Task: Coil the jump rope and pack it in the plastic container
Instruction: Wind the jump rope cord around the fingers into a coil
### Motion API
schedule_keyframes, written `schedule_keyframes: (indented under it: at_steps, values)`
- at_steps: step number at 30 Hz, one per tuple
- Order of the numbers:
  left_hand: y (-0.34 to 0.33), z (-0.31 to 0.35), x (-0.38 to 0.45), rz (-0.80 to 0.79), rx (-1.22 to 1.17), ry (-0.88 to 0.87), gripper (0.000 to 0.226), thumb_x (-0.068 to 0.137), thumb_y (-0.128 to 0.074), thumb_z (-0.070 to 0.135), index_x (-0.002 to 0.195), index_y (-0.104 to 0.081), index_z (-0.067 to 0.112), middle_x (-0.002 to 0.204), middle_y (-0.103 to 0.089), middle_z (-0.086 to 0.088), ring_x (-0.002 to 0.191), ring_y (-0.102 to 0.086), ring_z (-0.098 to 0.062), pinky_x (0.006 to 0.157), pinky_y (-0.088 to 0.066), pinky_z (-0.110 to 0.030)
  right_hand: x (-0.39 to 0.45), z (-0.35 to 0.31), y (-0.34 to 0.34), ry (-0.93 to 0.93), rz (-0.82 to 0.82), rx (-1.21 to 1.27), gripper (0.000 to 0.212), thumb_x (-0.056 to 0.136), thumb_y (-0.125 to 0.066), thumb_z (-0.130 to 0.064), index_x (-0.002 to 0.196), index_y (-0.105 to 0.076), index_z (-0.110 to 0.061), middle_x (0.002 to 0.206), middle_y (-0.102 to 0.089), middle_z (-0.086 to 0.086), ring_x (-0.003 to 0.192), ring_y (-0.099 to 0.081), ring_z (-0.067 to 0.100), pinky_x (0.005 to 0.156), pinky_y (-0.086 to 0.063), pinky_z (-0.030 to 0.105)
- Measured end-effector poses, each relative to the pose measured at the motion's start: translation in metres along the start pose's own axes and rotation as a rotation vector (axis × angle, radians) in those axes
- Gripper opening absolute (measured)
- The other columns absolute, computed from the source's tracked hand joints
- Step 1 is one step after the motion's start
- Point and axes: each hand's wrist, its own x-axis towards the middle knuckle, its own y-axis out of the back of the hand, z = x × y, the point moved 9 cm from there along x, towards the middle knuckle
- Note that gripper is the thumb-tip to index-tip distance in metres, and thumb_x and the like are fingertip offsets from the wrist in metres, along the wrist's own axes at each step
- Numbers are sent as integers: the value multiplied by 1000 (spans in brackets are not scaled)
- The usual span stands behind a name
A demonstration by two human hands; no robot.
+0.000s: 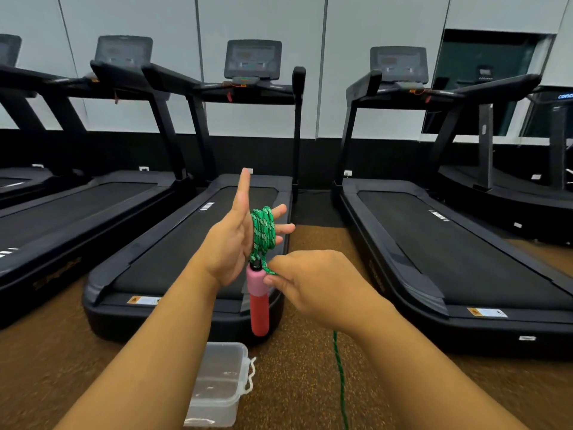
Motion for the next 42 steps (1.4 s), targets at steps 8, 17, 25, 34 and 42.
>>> schedule_keyframes:
  at_steps: [8, 17, 25, 34, 42]
  values:
    - [-7, -21, -5, -23, 74, 102, 51, 96, -19, 57, 145, -9, 58, 156, -22, 16, 145, -26, -14, 113, -27, -35, 18, 14, 35, 18, 193, -87, 30, 91, -50, -47, 85, -65, -22, 72, -58, -6, 60, -56, 14, 49, -49, 32]
    - [-30, -4, -9, -98, 12, 84, 48, 102, -25, 44, 147, -10, 55, 124, -66, -12, 80, -68, -31, 77, -55, -35, 35, 83, 32, -300, 200, 392, 13, 96, -53, -19, 96, -66, -21, 86, -60, -3, 72, -62, 5, 69, -54, 28]
    - [-30, 8, -9, -106, -12, 33, 72, 89, -38, 19, 149, -10, 47, 111, -69, -26, 69, -68, -31, 61, -54, -28, 22, 97, -11, -415, 54, 714, 24, 98, -47, -24, 84, -63, -35, 84, -64, -11, 81, -57, 4, 75, -47, 31]
    - [-17, 32, -2, -8, -47, -66, 61, 102, -22, 8, 151, -14, 43, 111, -70, -23, 67, -70, -24, 61, -57, -26, -3, 86, -62, -550, -20, 1018, 56, 96, -21, -64, 98, -65, -29, 80, -55, 1, 86, -56, 22, 93, -41, 36]
    - [0, 36, -4, 77, -25, -73, 59, 102, -22, 9, 151, -14, 43, 109, -71, -22, 68, -71, -24, 61, -56, -26, -13, 88, -70, -655, 18, 1152, 53, 104, -21, -40, 105, -64, -9, 77, -54, 2, 73, -44, 13, 70, -35, 27]
